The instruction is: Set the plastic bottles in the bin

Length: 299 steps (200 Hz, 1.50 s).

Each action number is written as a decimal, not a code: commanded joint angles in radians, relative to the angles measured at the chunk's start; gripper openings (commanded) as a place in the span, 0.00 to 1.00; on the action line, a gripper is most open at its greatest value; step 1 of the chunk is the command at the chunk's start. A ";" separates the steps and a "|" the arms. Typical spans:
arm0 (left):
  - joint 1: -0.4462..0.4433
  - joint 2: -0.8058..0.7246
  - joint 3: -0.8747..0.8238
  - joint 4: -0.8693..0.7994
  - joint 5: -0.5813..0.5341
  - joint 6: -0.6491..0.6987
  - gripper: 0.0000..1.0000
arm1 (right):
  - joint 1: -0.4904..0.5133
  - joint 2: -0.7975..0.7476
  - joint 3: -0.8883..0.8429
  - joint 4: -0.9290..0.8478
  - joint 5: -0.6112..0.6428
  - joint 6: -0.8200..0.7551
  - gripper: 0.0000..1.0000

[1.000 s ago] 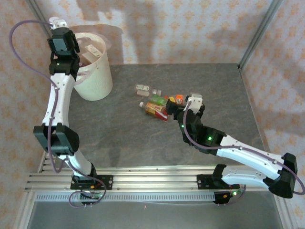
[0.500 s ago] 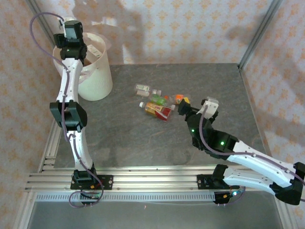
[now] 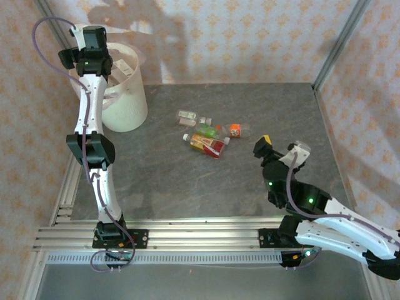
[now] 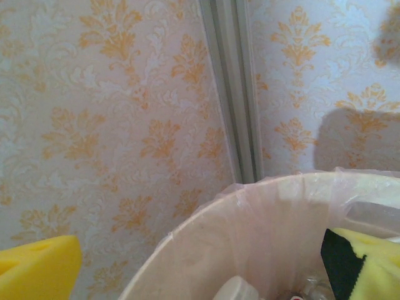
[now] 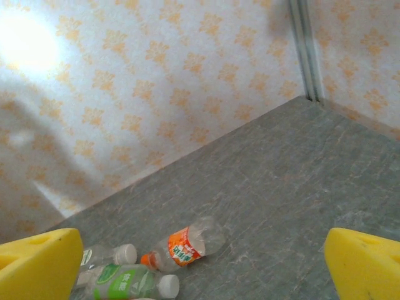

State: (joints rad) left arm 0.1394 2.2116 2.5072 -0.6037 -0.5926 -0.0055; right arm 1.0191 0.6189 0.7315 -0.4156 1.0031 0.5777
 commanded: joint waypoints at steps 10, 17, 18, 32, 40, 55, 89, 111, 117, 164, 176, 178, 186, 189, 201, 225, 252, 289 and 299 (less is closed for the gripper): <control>0.006 -0.063 0.019 -0.065 -0.038 -0.133 1.00 | -0.003 -0.091 -0.047 -0.121 0.056 0.065 0.99; 0.008 -0.072 0.017 -0.076 -0.037 -0.163 1.00 | -0.003 -0.117 -0.059 -0.118 0.039 0.047 0.99; 0.008 -0.074 0.016 -0.077 -0.036 -0.169 1.00 | -0.003 -0.119 -0.061 -0.116 0.036 0.043 0.99; 0.006 -0.114 -0.018 -0.076 0.004 -0.232 1.00 | -0.003 -0.159 -0.089 -0.069 -0.022 -0.041 0.99; 0.004 -0.147 -0.056 -0.063 0.037 -0.269 1.00 | -0.003 -0.172 -0.100 -0.047 -0.054 -0.078 0.99; 0.000 -0.222 -0.143 -0.033 0.103 -0.369 1.00 | -0.004 -0.171 -0.100 -0.037 -0.109 -0.111 0.99; -0.032 -0.450 -0.431 0.169 0.336 -0.523 1.00 | -0.077 -0.093 -0.083 0.003 -0.341 -0.197 0.99; -0.092 -0.539 -0.525 0.197 0.455 -0.551 1.00 | -0.175 0.009 -0.070 0.034 -0.554 -0.206 0.99; -0.110 -0.561 -0.540 0.181 0.477 -0.552 1.00 | -0.205 0.047 -0.067 0.053 -0.613 -0.213 0.99; -0.201 -0.789 -0.855 0.225 0.783 -0.699 1.00 | -0.413 0.296 -0.028 0.227 -1.030 -0.321 0.99; -0.224 -0.847 -0.932 0.220 0.800 -0.718 1.00 | -0.454 0.368 0.002 0.230 -1.106 -0.353 0.99; -0.226 -0.855 -0.945 0.221 0.804 -0.719 1.00 | -0.458 0.379 0.006 0.230 -1.113 -0.359 0.99; -0.233 -0.895 -0.996 0.218 0.809 -0.742 1.00 | -0.468 0.423 0.031 0.224 -1.139 -0.389 0.99; -0.235 -0.908 -1.014 0.218 0.810 -0.755 1.00 | -0.470 0.439 0.038 0.221 -1.151 -0.404 0.99; -0.241 -0.969 -1.099 0.244 0.835 -0.806 1.00 | -0.479 0.496 0.065 0.212 -1.182 -0.451 1.00; -0.264 -1.074 -1.231 0.268 0.820 -0.862 1.00 | -0.507 0.595 0.105 0.217 -1.281 -0.537 0.99; -0.268 -1.125 -1.294 0.203 0.805 -0.878 1.00 | -0.517 0.692 0.151 0.232 -1.337 -0.659 0.99; -0.268 -1.135 -1.349 0.141 0.816 -0.875 1.00 | -0.534 0.828 0.254 0.217 -1.408 -0.761 0.99; -0.267 -1.138 -1.361 0.141 0.808 -0.877 1.00 | -0.534 0.870 0.279 0.207 -1.413 -0.801 0.99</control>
State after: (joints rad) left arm -0.1246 1.0824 1.1831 -0.4145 0.2077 -0.8654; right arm 0.4927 1.4250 0.9424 -0.2085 -0.3527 -0.0917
